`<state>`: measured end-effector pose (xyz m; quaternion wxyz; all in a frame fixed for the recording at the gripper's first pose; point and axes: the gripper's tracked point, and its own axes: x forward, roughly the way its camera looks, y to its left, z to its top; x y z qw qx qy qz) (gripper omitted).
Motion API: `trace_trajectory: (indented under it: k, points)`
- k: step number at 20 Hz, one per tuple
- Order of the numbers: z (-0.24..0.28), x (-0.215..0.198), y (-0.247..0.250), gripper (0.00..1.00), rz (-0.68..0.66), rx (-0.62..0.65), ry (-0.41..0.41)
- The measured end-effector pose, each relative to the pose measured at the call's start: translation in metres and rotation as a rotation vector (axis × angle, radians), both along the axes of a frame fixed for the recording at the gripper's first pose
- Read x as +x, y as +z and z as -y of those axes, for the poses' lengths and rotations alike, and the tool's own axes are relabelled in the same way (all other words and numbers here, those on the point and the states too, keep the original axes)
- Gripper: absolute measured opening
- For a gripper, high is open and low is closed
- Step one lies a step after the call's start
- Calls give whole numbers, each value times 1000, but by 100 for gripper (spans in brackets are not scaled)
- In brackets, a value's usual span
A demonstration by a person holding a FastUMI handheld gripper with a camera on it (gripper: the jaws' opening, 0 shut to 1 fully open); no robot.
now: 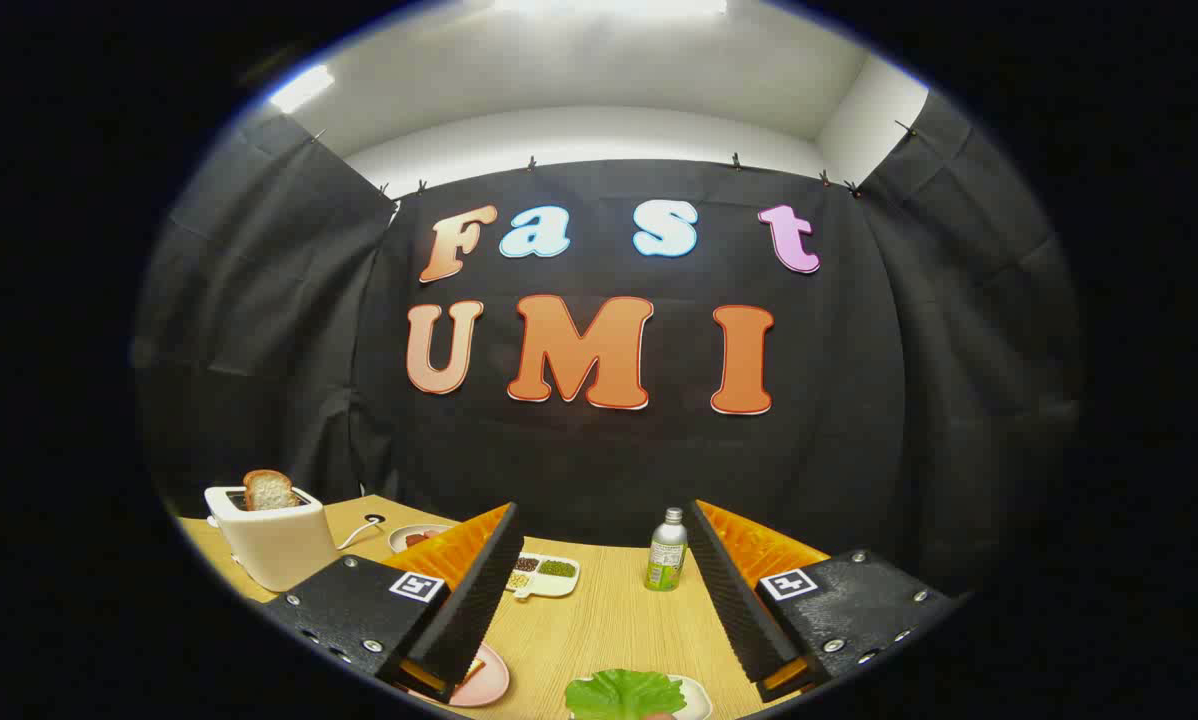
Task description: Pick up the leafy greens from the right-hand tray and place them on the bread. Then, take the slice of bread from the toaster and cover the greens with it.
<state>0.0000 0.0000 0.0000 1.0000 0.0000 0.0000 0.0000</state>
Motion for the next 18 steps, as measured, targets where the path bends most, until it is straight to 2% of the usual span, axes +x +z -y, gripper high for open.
trace_trajectory:
  k: [18]
  points:
    - [2, 4, -11, 99, -48, 12, 8]
